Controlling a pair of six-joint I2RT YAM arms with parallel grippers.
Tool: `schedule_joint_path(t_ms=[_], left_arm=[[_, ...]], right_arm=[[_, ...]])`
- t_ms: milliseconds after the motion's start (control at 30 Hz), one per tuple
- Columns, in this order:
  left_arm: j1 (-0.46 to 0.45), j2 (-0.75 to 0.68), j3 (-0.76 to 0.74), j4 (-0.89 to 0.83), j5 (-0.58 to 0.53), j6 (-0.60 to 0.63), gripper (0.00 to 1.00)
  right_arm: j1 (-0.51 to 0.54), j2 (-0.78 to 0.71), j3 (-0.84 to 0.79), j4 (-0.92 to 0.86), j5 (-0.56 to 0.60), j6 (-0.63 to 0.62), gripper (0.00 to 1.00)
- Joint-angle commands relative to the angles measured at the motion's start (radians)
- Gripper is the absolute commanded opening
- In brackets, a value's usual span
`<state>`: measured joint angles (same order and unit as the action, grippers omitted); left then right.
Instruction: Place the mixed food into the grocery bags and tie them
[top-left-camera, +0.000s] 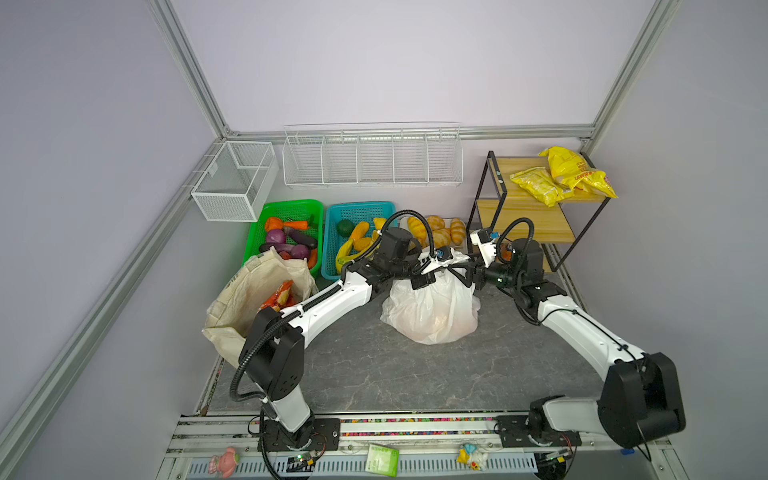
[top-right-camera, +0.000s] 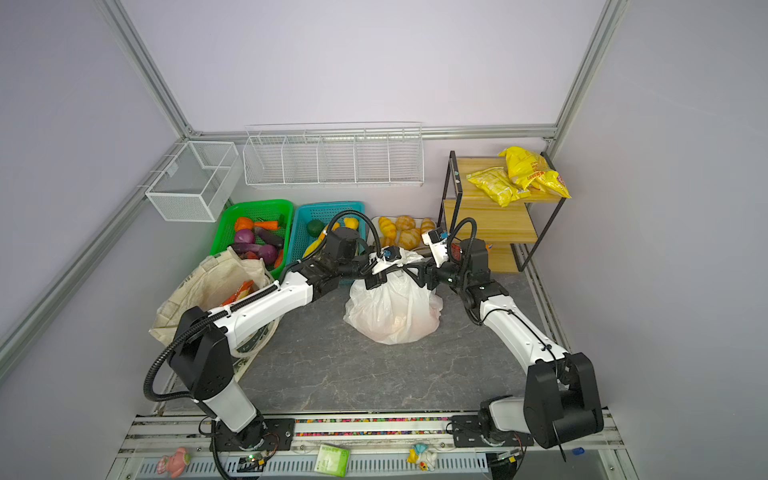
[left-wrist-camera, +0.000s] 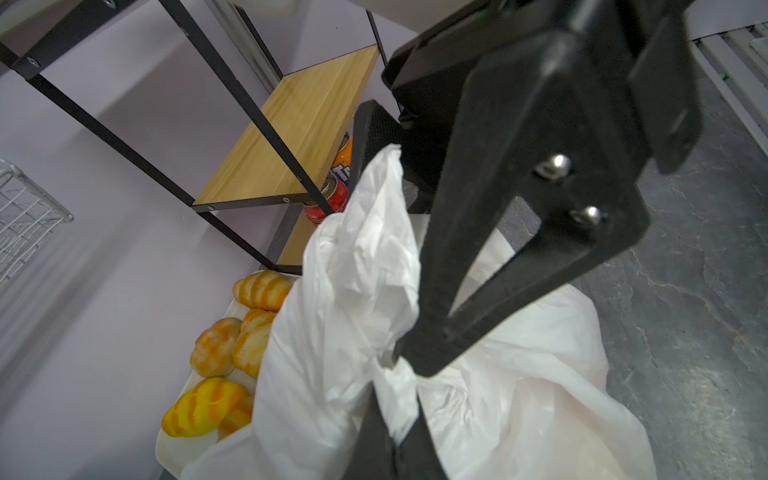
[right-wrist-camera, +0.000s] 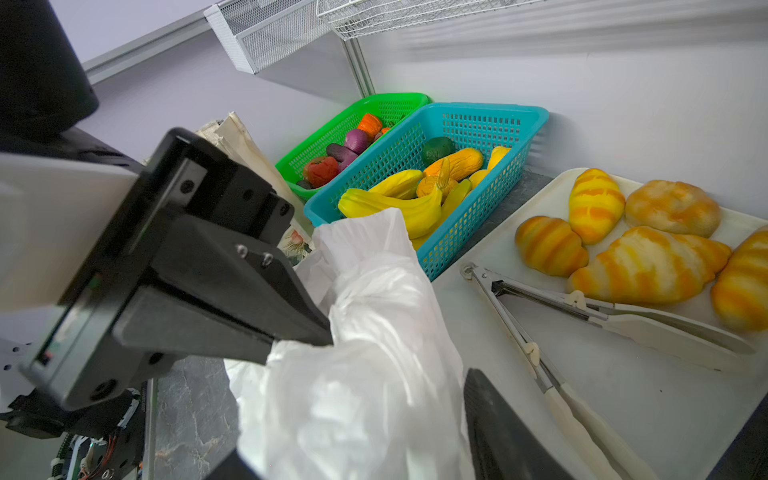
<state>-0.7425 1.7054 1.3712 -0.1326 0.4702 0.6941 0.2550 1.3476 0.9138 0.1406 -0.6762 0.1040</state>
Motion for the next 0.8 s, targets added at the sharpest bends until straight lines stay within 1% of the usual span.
schedule_joint_path(t_ms=[0,333,467,533,567,633,700,733,767], left_arm=[[-0.004,-0.003,-0.014,-0.014,-0.005,0.048,0.02],[-0.005,-0.001,-0.018,-0.020,0.005,0.072,0.02],[-0.005,0.002,-0.016,-0.020,0.001,0.077,0.02],[-0.005,0.004,-0.014,-0.020,-0.005,0.079,0.02],[-0.006,0.005,-0.014,-0.022,-0.008,0.080,0.03],[-0.006,0.007,-0.014,-0.030,-0.017,0.086,0.04],[-0.006,0.009,-0.014,-0.051,-0.036,0.095,0.08],[-0.005,0.007,-0.013,-0.064,-0.045,0.098,0.11],[-0.006,0.005,-0.011,-0.084,-0.052,0.101,0.15]], right_arm=[[-0.005,-0.013,0.011,0.043,-0.014,0.056,0.60],[0.003,0.034,0.040,0.083,-0.003,0.140,0.60],[0.019,0.061,0.063,0.083,0.014,0.139,0.58],[0.026,0.071,0.070,0.081,0.022,0.137,0.53],[0.028,0.075,0.071,0.084,0.026,0.134,0.49],[0.032,0.078,0.073,0.090,0.028,0.131,0.37],[0.033,0.075,0.072,0.092,0.029,0.120,0.24],[0.032,0.071,0.070,0.096,0.031,0.114,0.19],[0.032,0.067,0.066,0.101,0.034,0.108,0.16]])
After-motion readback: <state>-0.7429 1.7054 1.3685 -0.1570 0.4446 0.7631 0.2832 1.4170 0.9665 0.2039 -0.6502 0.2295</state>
